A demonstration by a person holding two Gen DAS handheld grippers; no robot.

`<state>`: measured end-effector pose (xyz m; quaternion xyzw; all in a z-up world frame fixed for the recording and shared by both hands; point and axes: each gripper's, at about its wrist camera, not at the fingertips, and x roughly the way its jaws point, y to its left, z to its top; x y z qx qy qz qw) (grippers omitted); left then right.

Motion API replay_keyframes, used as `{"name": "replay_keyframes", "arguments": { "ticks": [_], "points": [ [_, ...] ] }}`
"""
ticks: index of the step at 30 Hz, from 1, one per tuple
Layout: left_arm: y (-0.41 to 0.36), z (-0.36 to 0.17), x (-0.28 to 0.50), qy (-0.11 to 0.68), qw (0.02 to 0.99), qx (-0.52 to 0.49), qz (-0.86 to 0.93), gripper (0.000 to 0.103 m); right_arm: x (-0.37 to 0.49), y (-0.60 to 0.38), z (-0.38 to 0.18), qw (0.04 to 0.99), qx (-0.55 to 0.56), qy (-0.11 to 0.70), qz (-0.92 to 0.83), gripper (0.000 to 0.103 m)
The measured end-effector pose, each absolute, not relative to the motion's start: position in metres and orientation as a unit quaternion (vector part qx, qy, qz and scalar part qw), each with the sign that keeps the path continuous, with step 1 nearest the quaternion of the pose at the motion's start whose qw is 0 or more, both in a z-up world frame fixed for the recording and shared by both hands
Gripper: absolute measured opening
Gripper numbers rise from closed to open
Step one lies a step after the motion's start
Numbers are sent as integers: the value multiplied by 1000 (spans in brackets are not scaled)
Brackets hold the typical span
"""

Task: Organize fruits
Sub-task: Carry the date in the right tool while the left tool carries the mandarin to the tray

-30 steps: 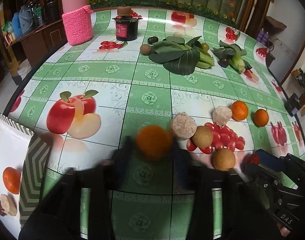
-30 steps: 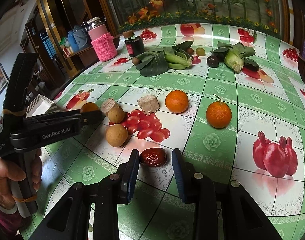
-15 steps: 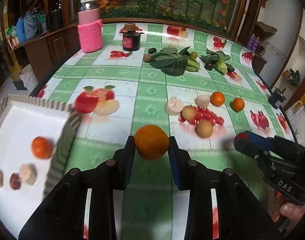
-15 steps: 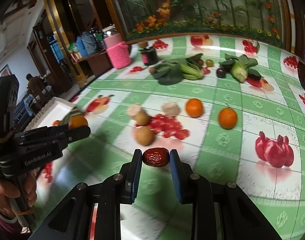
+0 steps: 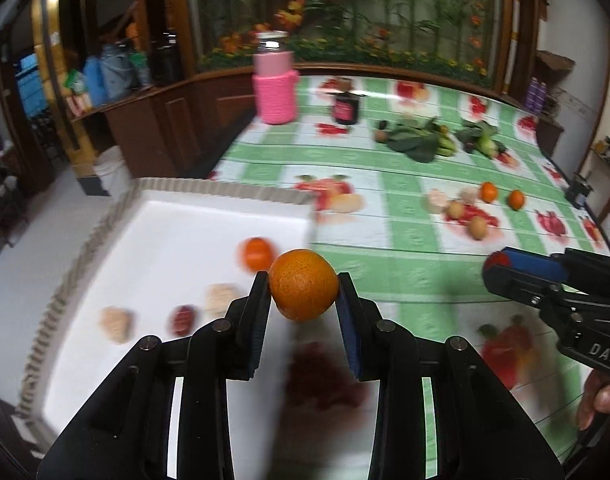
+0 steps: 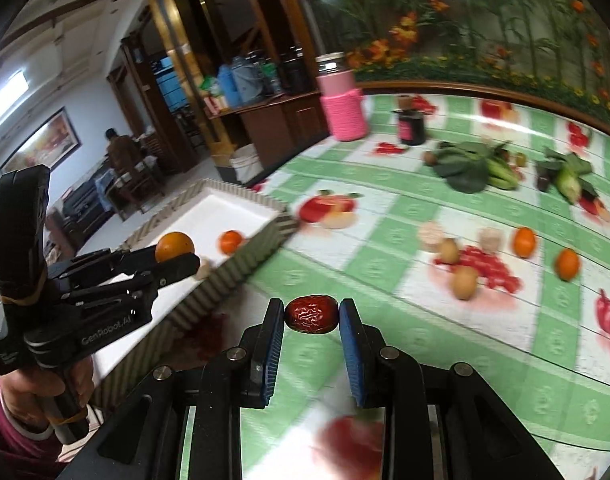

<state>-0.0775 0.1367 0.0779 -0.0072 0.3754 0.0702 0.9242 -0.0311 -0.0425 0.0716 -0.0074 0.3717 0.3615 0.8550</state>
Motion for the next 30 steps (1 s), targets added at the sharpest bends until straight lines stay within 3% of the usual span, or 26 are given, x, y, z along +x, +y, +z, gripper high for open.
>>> {"name": "replay_keyframes", "arguments": {
  "ticks": [16, 30],
  "points": [
    [239, 70, -121, 380, 911, -24, 156, 32, -51, 73, 74, 816, -64, 379, 432, 27],
    [270, 40, -116, 434, 889, -45, 142, 32, -45, 137, 51, 778, -126, 409, 459, 27]
  ]
}}
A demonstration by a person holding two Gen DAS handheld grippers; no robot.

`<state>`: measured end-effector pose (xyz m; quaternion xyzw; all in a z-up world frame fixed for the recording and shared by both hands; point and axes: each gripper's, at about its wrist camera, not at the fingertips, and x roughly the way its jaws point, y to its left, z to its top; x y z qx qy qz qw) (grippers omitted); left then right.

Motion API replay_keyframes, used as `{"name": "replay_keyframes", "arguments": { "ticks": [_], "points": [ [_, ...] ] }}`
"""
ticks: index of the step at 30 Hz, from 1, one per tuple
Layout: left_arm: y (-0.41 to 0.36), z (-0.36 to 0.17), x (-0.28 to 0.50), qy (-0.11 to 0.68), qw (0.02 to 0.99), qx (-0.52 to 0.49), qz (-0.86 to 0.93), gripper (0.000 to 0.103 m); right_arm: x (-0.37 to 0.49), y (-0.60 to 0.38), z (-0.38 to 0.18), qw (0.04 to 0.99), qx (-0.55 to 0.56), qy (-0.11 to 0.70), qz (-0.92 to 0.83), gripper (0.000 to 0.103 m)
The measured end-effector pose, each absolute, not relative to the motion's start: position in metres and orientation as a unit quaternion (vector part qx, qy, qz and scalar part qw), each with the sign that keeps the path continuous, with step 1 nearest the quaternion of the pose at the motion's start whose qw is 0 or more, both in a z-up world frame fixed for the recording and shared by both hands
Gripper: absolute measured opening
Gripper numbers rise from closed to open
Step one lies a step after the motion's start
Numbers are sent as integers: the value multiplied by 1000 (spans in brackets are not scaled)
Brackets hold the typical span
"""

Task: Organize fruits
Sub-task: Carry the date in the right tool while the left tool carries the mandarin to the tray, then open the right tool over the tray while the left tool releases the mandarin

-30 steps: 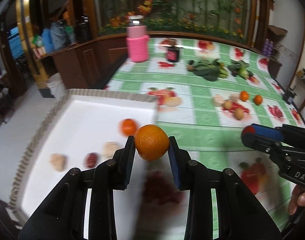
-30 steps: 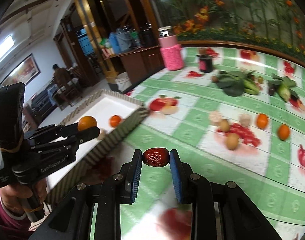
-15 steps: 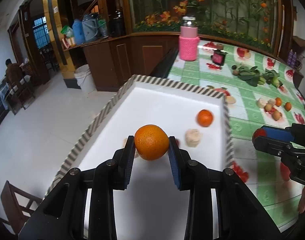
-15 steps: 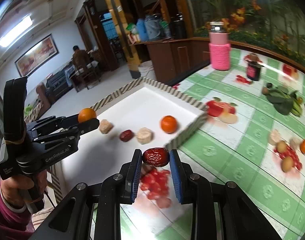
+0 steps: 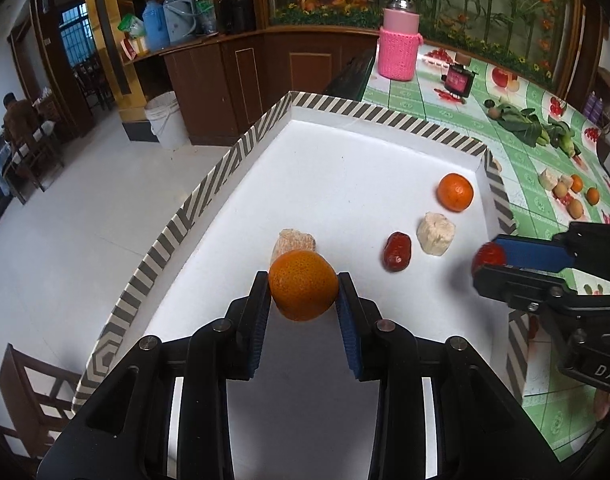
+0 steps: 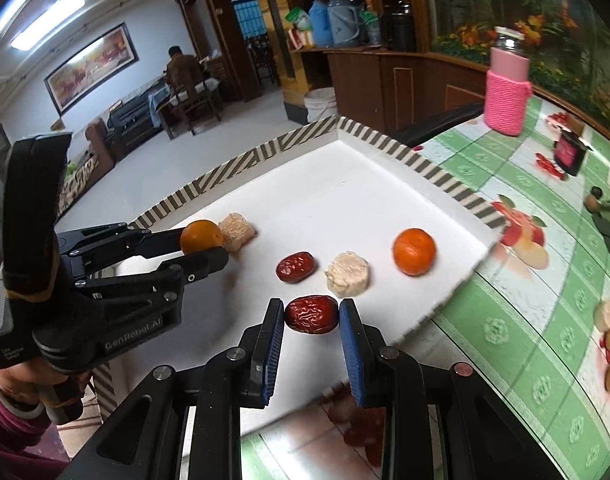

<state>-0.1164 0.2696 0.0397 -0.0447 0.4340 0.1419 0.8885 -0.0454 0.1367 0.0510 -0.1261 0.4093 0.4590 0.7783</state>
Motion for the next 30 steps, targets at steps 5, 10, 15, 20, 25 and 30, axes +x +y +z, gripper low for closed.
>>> {"name": "replay_keyframes", "arguments": {
  "ticks": [5, 10, 15, 20, 25, 30],
  "points": [
    [272, 39, -114, 446, 884, -35, 140, 32, -47, 158, 42, 766, -167, 419, 459, 27],
    [276, 36, -113, 456, 875, -28, 158, 33, -42, 166, 31, 759, -183, 431, 452, 27],
    [279, 36, -115, 455, 874, -35, 166, 49, -44, 167, 29, 765, -189, 422, 448, 28],
    [277, 42, -120, 440, 880, -32, 173, 58, -48, 154, 39, 772, -165, 415, 452, 29],
    [272, 54, -125, 417, 890, -46, 180, 58, -50, 128, 54, 787, -141, 403, 445, 30],
    [248, 72, -130, 380, 907, -42, 176, 58, -48, 89, 69, 814, -92, 387, 424, 30]
  ]
}}
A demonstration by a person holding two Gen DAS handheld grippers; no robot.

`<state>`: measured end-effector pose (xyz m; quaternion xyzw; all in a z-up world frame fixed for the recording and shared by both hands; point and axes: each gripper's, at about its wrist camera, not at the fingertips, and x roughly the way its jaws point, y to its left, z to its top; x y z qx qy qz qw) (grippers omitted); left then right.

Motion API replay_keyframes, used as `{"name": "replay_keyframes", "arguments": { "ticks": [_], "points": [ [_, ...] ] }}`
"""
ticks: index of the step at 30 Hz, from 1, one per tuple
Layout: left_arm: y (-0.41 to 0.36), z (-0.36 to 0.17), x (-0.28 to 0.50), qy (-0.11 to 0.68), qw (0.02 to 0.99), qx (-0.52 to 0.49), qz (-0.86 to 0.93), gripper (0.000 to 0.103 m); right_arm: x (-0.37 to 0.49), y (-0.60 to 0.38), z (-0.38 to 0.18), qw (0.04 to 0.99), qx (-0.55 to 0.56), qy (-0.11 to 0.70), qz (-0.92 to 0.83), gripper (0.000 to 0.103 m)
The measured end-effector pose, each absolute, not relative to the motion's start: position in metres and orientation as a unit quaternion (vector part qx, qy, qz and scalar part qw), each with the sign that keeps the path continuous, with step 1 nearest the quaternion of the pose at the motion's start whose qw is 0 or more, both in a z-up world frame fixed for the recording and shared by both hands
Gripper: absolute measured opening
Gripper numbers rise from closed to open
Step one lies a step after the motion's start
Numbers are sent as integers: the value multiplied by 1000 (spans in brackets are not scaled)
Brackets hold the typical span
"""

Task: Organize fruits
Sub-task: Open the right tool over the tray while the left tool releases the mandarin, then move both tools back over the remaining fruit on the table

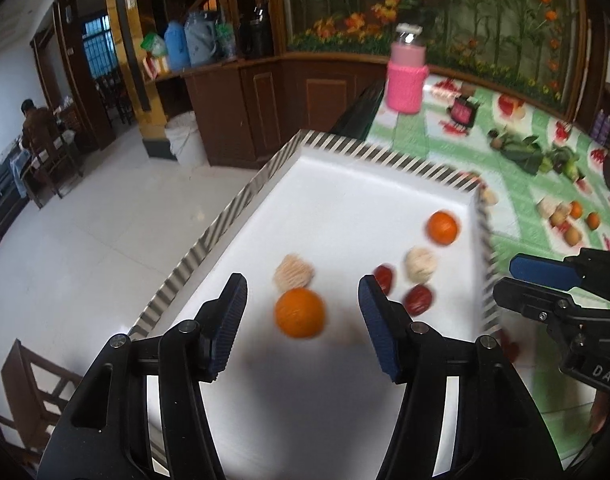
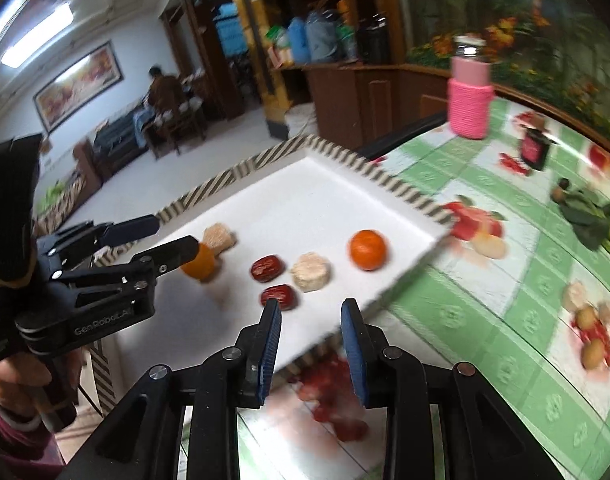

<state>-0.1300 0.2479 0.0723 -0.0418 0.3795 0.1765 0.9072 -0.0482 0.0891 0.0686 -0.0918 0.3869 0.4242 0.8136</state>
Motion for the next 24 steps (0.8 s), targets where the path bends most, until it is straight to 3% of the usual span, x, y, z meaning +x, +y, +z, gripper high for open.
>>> {"name": "replay_keyframes", "arguments": {
  "ticks": [24],
  "points": [
    [85, 84, -71, 351, 935, -3, 41, 58, -25, -75, 67, 877, -20, 391, 279, 32]
  ]
}}
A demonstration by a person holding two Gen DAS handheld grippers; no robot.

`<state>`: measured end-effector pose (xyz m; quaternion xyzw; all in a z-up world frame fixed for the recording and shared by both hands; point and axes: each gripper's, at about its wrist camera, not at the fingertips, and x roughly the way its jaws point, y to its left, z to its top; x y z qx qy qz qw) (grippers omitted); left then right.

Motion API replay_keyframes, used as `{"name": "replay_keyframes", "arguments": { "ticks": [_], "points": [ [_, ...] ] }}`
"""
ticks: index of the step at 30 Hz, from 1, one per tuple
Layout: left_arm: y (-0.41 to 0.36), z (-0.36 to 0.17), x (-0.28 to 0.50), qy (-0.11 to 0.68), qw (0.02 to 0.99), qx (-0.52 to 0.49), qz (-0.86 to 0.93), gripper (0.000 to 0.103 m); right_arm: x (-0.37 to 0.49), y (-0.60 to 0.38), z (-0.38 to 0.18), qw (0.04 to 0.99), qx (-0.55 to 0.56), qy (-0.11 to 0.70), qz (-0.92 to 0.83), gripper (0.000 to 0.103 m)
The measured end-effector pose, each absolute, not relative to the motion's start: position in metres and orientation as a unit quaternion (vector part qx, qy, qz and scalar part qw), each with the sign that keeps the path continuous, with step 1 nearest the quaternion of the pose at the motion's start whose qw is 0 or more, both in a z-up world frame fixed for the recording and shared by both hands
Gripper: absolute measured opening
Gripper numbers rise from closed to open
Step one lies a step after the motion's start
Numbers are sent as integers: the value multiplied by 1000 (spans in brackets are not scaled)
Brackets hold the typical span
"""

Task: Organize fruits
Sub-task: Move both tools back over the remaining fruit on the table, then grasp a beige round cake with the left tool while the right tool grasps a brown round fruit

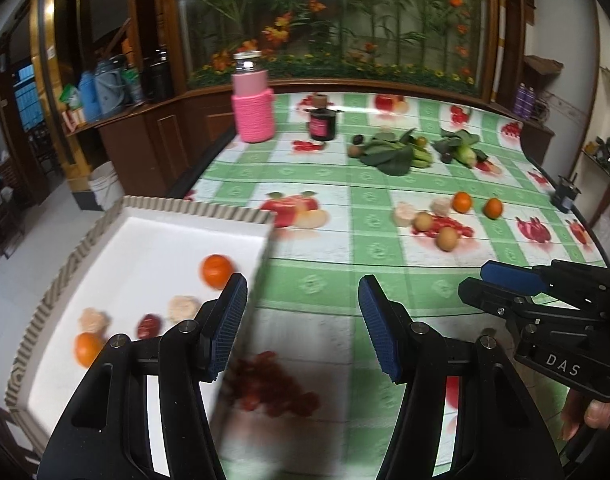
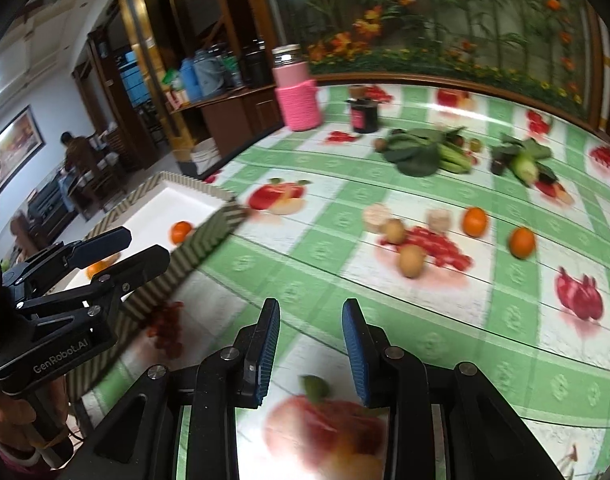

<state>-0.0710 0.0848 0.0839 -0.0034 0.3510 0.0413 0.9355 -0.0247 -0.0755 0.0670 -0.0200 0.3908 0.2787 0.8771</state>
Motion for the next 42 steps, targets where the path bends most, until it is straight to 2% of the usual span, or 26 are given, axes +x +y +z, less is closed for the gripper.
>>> {"name": "replay_keyframes", "arguments": {
  "ticks": [13, 30, 34, 42],
  "points": [
    [47, 68, -33, 380, 925, -11, 2, 58, 10, -138, 46, 882, 1, 413, 228, 34],
    [51, 48, 9, 410, 911, -29, 16, 58, 76, -91, 20, 854, -57, 440, 270, 34],
    [49, 43, 20, 420, 907, -30, 14, 58, 79, -99, 20, 855, -31, 436, 278, 27],
    [36, 32, 50, 432, 902, -12, 9, 58, 72, -130, 40, 869, -3, 413, 272, 26]
  ]
}}
